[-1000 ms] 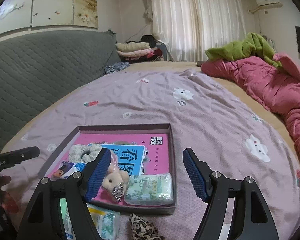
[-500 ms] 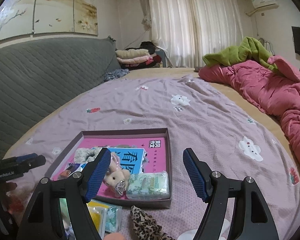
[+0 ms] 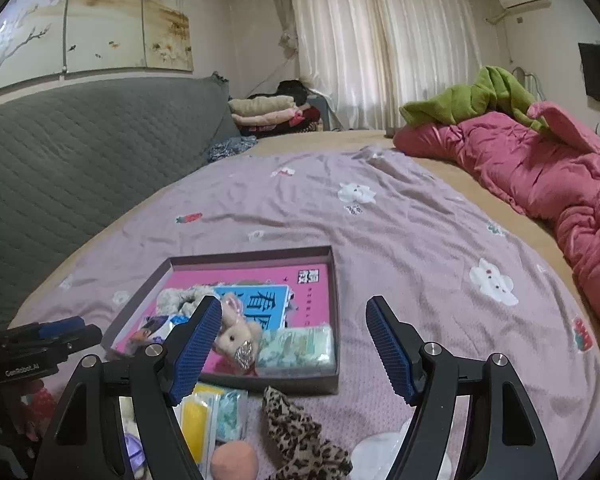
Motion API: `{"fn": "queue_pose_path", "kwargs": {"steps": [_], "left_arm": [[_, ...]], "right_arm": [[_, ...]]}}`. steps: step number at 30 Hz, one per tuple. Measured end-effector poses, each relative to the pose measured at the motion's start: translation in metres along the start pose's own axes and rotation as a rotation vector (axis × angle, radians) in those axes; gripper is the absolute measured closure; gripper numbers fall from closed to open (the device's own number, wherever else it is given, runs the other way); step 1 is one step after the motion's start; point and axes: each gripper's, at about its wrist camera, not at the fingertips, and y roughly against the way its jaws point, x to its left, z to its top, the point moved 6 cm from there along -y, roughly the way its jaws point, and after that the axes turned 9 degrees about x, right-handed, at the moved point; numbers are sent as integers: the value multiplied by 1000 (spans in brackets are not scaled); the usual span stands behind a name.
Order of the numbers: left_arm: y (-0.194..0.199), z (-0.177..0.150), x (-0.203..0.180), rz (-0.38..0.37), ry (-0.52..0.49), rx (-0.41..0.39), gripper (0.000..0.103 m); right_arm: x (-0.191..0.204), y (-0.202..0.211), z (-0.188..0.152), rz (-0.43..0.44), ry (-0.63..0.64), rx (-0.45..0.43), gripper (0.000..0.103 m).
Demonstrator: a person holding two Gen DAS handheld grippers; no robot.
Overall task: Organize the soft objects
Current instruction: 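Withdraw both open tools from the box back toward the pile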
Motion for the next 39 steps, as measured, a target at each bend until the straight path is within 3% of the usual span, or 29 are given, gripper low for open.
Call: {"fn": "queue_pose_path", "kwargs": {"steps": [8,39], "left_arm": [[4,-8,-10,9,-17,5,44],[22,-63,-38,23,-79,93,44]], "right_arm": [[-1,-1,-17,10,-17,59,27],[9,22,-60,13,-4,130,27]]}}
